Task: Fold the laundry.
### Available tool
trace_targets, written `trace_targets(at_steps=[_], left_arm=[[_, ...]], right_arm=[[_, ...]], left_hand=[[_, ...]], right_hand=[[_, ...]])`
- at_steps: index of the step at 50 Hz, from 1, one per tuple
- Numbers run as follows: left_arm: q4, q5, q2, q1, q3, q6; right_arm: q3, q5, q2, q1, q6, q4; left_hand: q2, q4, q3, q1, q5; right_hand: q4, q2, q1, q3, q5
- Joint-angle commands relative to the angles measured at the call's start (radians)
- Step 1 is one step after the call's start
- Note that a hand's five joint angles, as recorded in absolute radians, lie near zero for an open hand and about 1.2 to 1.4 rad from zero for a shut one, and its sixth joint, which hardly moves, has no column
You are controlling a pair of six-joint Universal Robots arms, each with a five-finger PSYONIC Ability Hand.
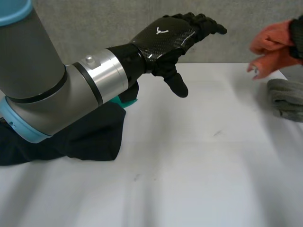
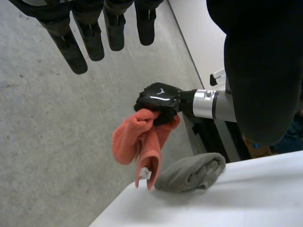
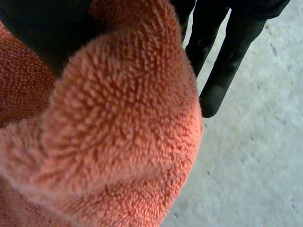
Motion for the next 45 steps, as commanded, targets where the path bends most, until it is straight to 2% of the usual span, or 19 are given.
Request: trace_targets(at_steps=[1, 7, 13, 16, 17, 18, 19, 23, 27, 32, 34, 36, 37, 39, 40, 43, 45], left_arm=[[-0.001, 0.001, -0.011, -0.005, -0.032, 0.005], [-0.001, -0.003, -0.039, -0.005, -0.039, 0.005], [-0.001, -0.003, -0.039, -0.006, -0.042, 0.006], [-0.001, -0.003, -0.038, -0.006, -0.042, 0.006], [-0.001, -0.003, -0.036, -0.006, -0.042, 0.006], [-0.001, -0.003, -0.036, -0.006, -0.04, 0.005], [-0.001, -0.003, -0.036, -0.006, -0.04, 0.005], [-0.003, -0.003, -0.033, -0.013, -0.04, 0.005], [-0.008, -0.003, -0.028, -0.036, -0.042, 0.003], [-0.011, -0.003, -0.024, -0.074, -0.045, 0.002], [-0.011, -0.003, -0.022, -0.077, -0.049, 0.002], [-0.009, -0.003, -0.016, -0.08, -0.063, 0.002], [-0.009, -0.003, -0.012, -0.08, -0.065, 0.002], [-0.006, -0.005, -0.001, -0.082, -0.066, 0.002], [-0.002, -0.012, 0.008, -0.082, -0.063, 0.0], [0.0, -0.055, 0.024, -0.076, -0.046, -0.001], [0.011, -0.138, 0.047, -0.071, -0.013, 0.0]], right_arm=[[-0.087, -0.085, 0.222, -0.161, -0.001, -0.022], [-0.088, -0.17, 0.337, -0.228, -0.072, -0.007], [-0.011, -0.225, 0.31, -0.314, -0.233, 0.001], [0.006, -0.228, 0.281, -0.331, -0.253, 0.005], [0.012, -0.228, 0.274, -0.336, -0.247, 0.005], [0.018, -0.228, 0.268, -0.337, -0.239, 0.005], [0.024, -0.225, 0.262, -0.34, -0.23, 0.005], [0.072, -0.214, 0.204, -0.348, -0.135, 0.019], [0.148, -0.213, 0.043, -0.388, 0.003, 0.09], [0.204, -0.21, -0.158, -0.478, 0.075, 0.283], [0.19, -0.187, -0.18, -0.509, 0.075, 0.364], [0.135, -0.103, -0.183, -0.556, 0.066, 0.488], [0.076, -0.025, -0.186, -0.586, 0.042, 0.572], [0.018, 0.055, -0.189, -0.609, -0.013, 0.642], [-0.041, 0.125, -0.189, -0.609, -0.091, 0.691], [-0.091, 0.184, -0.19, -0.603, -0.159, 0.652], [-0.091, 0.186, -0.206, -0.551, -0.168, 0.54]], left_hand=[[-0.016, -0.011, -0.017, -0.004, -0.028], [-0.013, -0.008, -0.014, -0.001, -0.025], [-0.013, -0.008, -0.014, -0.001, -0.025], [-0.013, -0.008, -0.014, -0.001, -0.025], [-0.013, -0.008, -0.014, -0.001, -0.025], [-0.013, -0.008, -0.014, -0.001, -0.025], [-0.013, -0.008, -0.014, -0.001, -0.025], [-0.013, -0.008, -0.014, -0.001, -0.025], [-0.013, -0.008, -0.014, -0.001, -0.025], [-0.013, -0.008, -0.014, -0.001, -0.025], [-0.013, -0.008, -0.014, -0.001, -0.025], [-0.013, -0.008, -0.014, -0.001, -0.025], [-0.013, -0.008, -0.014, -0.001, -0.025], [-0.013, -0.008, -0.014, -0.001, -0.025], [-0.011, -0.005, -0.011, 0.002, -0.023], [-0.011, -0.005, -0.011, 0.002, -0.023], [-0.008, -0.002, -0.008, 0.005, -0.02]], right_hand=[[0.2, 0.243, 0.358, 0.244, 0.315], [0.2, 0.243, 0.358, 0.244, 0.315], [0.2, 0.243, 0.358, 0.244, 0.315], [0.2, 0.243, 0.358, 0.244, 0.315], [-0.131, -0.087, 0.028, -0.086, -0.015], [-0.643, -0.599, -0.484, -0.598, -0.527], [-1.022, -0.978, -0.863, -0.978, -0.907], [-1.022, -0.978, -0.863, -0.978, -0.907], [-1.022, -0.978, -0.863, -0.978, -0.907], [-1.022, -0.978, -0.863, -0.978, -0.907], [-1.022, -0.978, -0.863, -0.978, -0.907], [-1.022, -0.978, -0.863, -0.978, -0.907], [-1.022, -0.978, -0.863, -0.978, -0.907], [-1.022, -0.978, -0.863, -0.978, -0.907], [-1.022, -0.978, -0.863, -0.978, -0.907], [-1.022, -0.978, -0.863, -0.978, -0.907], [-1.022, -0.978, -0.863, -0.978, -0.907]])
